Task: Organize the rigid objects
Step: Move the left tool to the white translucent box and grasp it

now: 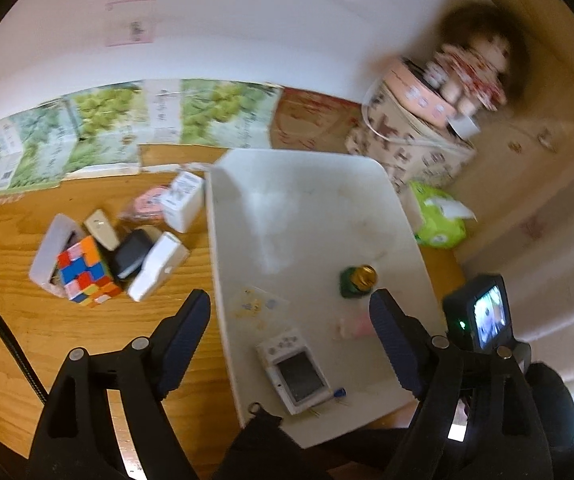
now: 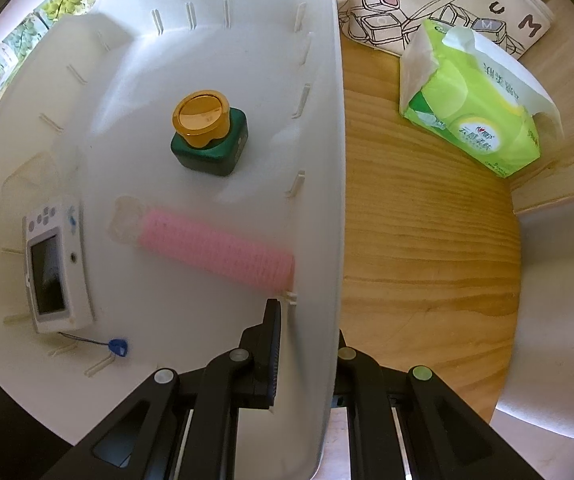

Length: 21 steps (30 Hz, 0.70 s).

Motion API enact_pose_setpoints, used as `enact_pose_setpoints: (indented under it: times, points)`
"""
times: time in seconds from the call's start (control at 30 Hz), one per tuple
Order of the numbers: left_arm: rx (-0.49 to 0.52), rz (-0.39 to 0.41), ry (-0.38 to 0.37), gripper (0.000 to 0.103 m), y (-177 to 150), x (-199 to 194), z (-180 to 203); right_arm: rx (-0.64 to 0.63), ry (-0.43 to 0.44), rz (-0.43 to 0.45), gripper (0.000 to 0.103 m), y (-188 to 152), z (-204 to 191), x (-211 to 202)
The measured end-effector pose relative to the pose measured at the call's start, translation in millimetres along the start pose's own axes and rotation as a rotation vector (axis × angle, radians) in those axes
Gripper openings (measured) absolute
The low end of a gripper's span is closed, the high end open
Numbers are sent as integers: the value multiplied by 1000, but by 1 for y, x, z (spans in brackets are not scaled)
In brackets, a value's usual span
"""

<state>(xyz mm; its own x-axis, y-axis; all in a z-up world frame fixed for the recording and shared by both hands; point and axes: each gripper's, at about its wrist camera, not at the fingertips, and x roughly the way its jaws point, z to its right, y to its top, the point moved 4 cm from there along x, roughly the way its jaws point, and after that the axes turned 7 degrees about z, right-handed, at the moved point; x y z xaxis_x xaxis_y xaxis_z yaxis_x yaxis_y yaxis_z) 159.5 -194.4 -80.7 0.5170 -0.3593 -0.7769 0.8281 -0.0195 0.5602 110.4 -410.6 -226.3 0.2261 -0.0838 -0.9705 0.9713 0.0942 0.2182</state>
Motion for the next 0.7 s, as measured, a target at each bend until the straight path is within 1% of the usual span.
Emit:
enact_pose_setpoints:
  times: [0.2,0.53,0.63,0.7]
  points:
    - [-95,43,71,84,7,-6,-43,-4,-17,-13,13,3,-3,3]
    - [-286,64,260,84,12,-5,-142,6,-48,-47,13,7,-7,11]
    - [-320,59,333,84,12,-1,-172,26,-47,-52,13,9,-6,13]
    - [-326,51,368,84,11,2,-186,40,-46,-55,13,9,-4,14]
